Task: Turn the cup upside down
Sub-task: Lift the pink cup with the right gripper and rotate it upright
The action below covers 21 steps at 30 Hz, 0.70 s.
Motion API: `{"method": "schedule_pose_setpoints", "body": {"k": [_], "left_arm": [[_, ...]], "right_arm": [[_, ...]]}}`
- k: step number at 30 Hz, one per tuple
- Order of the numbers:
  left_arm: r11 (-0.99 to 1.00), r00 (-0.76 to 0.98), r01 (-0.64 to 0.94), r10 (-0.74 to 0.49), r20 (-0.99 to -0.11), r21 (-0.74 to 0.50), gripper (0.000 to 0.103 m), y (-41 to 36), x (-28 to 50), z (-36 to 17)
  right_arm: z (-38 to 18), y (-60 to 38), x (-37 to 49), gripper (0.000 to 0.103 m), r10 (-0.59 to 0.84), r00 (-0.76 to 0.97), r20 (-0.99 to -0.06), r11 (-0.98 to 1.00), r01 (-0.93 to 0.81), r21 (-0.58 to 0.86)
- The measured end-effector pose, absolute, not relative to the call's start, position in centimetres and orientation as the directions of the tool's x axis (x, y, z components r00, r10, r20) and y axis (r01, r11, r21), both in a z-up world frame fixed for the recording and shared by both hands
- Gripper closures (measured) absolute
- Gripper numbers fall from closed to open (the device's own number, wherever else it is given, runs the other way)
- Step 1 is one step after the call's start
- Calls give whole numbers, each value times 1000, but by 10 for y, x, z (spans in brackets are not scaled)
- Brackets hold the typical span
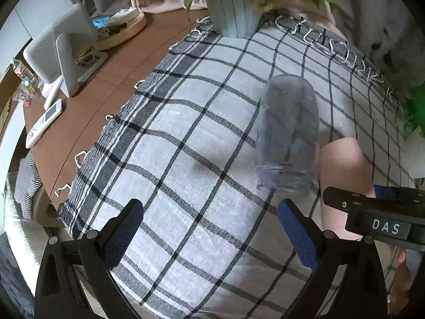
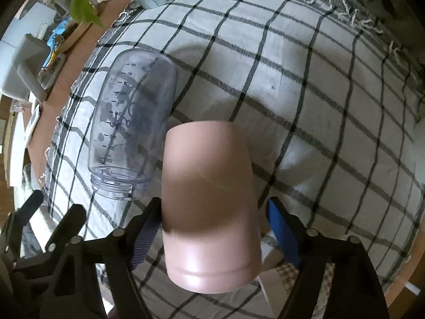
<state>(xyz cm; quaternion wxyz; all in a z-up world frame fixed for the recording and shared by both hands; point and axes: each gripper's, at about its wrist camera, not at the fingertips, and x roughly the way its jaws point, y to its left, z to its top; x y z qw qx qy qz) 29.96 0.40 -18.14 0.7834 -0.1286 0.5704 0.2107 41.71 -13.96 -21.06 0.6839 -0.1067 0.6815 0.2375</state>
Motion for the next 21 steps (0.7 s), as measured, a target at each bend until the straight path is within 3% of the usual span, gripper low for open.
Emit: {"method": "schedule_pose_setpoints", "body": {"k": [10, 21], "left_arm": [[919, 282, -394, 147, -948, 25, 0, 16, 291, -176], [966, 305, -258, 97, -947, 16, 0, 39, 259, -170]], "right_arm": [[-194, -136, 397, 32, 186, 19, -982, 895, -416, 162], [-180, -159, 322, 31, 252, 90, -963, 964, -108, 243]]}}
